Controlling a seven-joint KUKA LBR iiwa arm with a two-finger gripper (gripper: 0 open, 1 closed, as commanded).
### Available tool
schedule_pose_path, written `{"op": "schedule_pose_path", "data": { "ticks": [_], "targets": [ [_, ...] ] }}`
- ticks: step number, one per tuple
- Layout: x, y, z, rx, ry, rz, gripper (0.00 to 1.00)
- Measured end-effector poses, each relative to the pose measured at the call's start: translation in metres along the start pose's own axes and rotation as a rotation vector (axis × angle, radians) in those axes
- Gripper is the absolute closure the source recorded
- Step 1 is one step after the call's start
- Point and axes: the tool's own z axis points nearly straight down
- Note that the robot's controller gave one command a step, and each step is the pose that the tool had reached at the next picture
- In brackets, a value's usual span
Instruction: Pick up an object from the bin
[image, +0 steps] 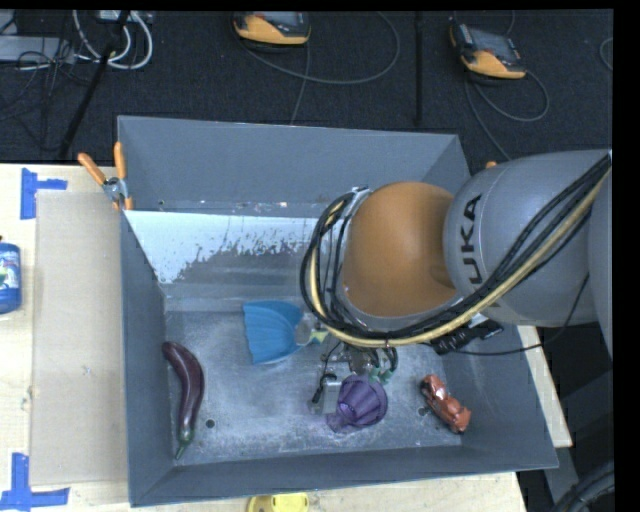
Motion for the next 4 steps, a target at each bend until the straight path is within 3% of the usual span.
{"op": "schedule_pose_path", "data": {
  "ticks": [1,2,3,4],
  "targets": [
    [-0.002,0.0,-0.004,-0.001,-0.007,0.003,0.0],
    [-0.062,-0.055,0.039,0.0,-0.01,-0.115,1.0],
    [-0.062,-0.055,0.039,-0.001,-0.01,-0.114,0.0],
    [-0.062,-0.055,0.039,-0.001,-0.01,-0.113,0.0]
  ]
}}
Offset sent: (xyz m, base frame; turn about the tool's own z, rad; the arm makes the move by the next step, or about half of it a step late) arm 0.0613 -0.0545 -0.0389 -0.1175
